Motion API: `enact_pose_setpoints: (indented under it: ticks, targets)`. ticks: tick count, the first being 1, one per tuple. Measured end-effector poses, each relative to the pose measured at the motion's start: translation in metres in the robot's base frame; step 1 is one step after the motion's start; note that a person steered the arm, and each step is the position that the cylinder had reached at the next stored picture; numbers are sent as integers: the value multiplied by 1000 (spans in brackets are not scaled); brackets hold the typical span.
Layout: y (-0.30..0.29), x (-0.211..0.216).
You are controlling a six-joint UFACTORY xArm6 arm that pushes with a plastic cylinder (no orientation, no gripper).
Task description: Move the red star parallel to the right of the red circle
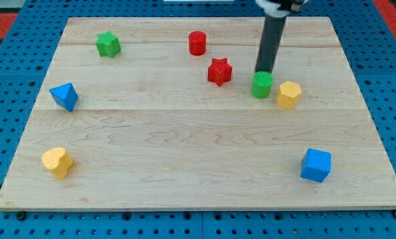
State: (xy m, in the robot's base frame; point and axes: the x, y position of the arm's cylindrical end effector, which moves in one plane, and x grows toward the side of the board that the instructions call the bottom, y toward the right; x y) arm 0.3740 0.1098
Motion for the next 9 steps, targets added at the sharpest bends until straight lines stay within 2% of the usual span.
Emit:
enact_pose_setpoints:
  ticks: [1, 2, 3, 5, 7, 8, 9]
  targets:
    - [0, 48]
    - [-50, 63]
    - [-107, 55]
    - [-99, 2]
    - [-30, -22]
    - [-29, -40]
    - [-66, -31]
